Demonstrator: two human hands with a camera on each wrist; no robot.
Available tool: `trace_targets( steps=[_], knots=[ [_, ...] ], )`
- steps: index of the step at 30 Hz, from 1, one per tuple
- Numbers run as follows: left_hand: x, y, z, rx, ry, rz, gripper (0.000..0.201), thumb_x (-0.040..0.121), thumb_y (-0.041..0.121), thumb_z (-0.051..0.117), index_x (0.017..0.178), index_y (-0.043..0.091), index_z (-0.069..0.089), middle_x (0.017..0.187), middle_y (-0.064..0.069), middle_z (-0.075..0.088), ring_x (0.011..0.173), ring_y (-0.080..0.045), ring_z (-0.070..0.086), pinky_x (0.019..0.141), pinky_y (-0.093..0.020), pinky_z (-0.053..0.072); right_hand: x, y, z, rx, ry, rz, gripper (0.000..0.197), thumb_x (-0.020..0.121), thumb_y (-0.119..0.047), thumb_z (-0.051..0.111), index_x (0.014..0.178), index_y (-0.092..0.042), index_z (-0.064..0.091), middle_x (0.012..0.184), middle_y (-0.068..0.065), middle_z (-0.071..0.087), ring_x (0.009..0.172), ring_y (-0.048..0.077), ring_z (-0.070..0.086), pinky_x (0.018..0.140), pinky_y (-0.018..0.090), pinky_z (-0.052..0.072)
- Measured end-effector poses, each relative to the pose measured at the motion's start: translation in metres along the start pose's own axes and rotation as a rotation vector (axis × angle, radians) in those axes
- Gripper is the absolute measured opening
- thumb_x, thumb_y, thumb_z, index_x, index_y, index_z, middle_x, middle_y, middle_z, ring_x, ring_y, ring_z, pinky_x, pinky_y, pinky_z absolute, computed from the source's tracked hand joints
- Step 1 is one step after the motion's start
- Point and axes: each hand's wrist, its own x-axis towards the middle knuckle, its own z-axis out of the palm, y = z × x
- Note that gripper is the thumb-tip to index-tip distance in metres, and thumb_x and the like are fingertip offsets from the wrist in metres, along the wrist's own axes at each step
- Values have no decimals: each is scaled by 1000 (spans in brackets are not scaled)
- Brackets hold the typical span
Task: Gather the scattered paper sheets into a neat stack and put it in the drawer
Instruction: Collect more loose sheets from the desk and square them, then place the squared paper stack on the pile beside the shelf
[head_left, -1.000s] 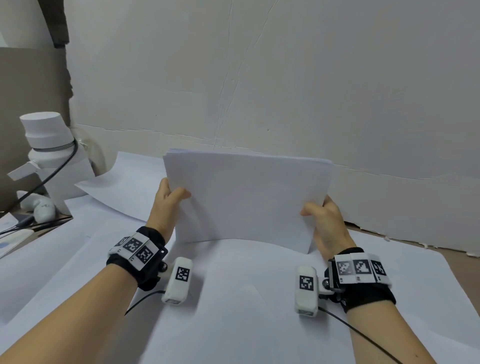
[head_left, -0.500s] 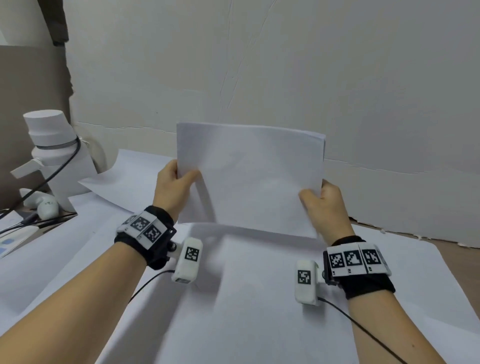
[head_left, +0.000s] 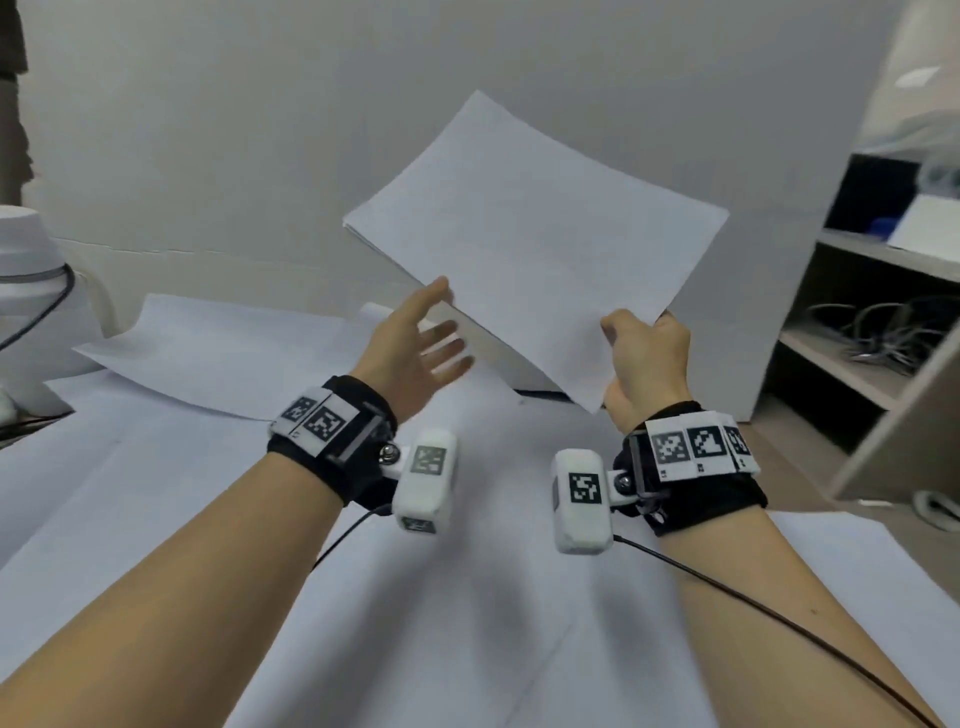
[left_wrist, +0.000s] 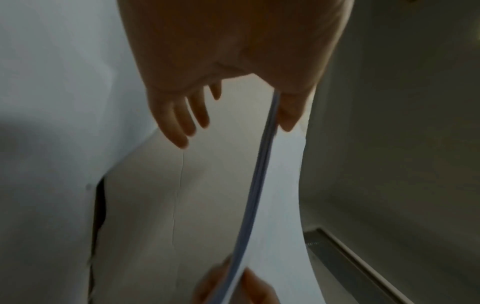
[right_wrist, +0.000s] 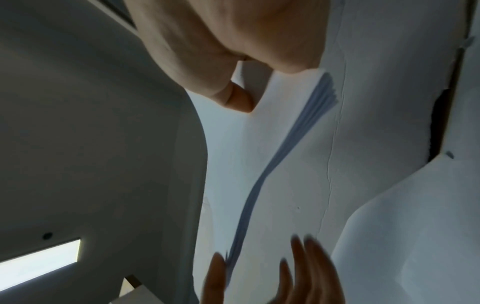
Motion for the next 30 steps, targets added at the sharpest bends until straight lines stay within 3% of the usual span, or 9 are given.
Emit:
trace_targets(
  steps=[3, 6, 10, 14, 17, 21, 25, 28, 30],
  knots=[
    [-15, -24, 42, -144, -66, 77, 26, 93, 24, 68, 112, 11, 57, 113, -13, 61, 98, -30, 66, 84, -43, 60, -24, -10, -22, 61, 33, 25, 19, 89, 6, 49, 81, -11, 54, 79, 3, 55, 66, 18, 53, 55, 24, 50],
    [-28, -44, 79, -152, 36, 189, 43, 88, 6, 64, 128, 8, 48, 109, -10, 64, 92, -28, 67, 75, -41, 60, -45, -11, -50, 68, 73, 35, 17, 89, 5, 50, 84, -11, 53, 84, 6, 55, 73, 20, 54, 65, 29, 49],
    [-44, -72, 108, 3, 124, 256, 35, 91, 7, 58, 122, 20, 50, 111, 0, 67, 99, -23, 67, 91, -43, 59, -71, -7, -95, 45, 31, 73, 12, 83, -5, 56, 94, -11, 56, 88, 5, 60, 79, 21, 56, 70, 33, 47],
    [-53, -96, 124, 99, 92, 269, 36, 85, 7, 59, 117, 23, 53, 114, -1, 70, 104, -23, 69, 97, -48, 56, -81, -22, -157, 65, 84, 125, 16, 94, -14, 56, 109, -12, 61, 88, 5, 68, 70, 22, 64, 56, 30, 51],
    [-59, -117, 140, 131, -10, 195, 41, 87, 4, 60, 124, 20, 53, 116, -2, 70, 105, -25, 69, 92, -44, 58, -80, -34, -209, 0, 269, 126, 7, 93, -9, 56, 98, -10, 61, 87, 9, 66, 67, 25, 60, 51, 28, 47],
    [-74, -149, 166, 218, -213, -27, 40, 92, -3, 55, 131, 7, 55, 120, -10, 70, 99, -27, 71, 68, -34, 61, -89, -37, -267, -172, 397, 70, 20, 90, 1, 52, 83, -16, 61, 84, 5, 65, 67, 22, 59, 49, 27, 48],
    [-94, -176, 183, 336, -329, -204, 20, 94, -10, 48, 111, -3, 56, 98, -16, 65, 79, -25, 67, 62, -30, 60, -102, -29, -324, -134, 521, 120, 21, 89, 7, 50, 86, -13, 58, 90, 12, 67, 77, 29, 64, 74, 48, 57],
    [-96, -192, 181, 462, -342, -254, 10, 96, -7, 49, 94, 1, 56, 100, -18, 63, 82, -27, 67, 75, -34, 61, -114, -18, -363, -75, 597, 211, 16, 90, 8, 50, 88, -6, 56, 87, 18, 64, 65, 28, 62, 58, 36, 54],
    [-90, -201, 171, 690, -297, -215, 6, 94, -3, 55, 96, -1, 60, 102, -18, 63, 86, -29, 64, 79, -36, 57, -123, -8, -384, -84, 654, 266, 15, 91, 8, 51, 84, -5, 55, 84, 18, 62, 61, 26, 58, 44, 27, 48]
  ],
)
